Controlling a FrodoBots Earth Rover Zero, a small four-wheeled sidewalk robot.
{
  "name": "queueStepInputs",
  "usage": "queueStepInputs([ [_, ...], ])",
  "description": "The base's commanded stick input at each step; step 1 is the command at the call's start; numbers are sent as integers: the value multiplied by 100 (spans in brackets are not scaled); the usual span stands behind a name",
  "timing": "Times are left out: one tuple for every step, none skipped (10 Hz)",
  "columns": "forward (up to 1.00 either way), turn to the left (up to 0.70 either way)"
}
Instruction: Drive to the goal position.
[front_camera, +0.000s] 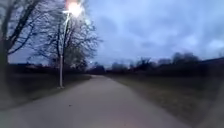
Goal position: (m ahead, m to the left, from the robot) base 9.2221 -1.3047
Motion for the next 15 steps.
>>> queueStepInputs([
  [100,4],
  [100,4],
  [100,4],
  [100,4],
  [100,4],
  [100,4],
  [100,4],
  [100,4],
  [100,4],
  [100,4],
  [100,4],
  [100,4],
  [100,4],
  [100,4],
  [100,4],
])
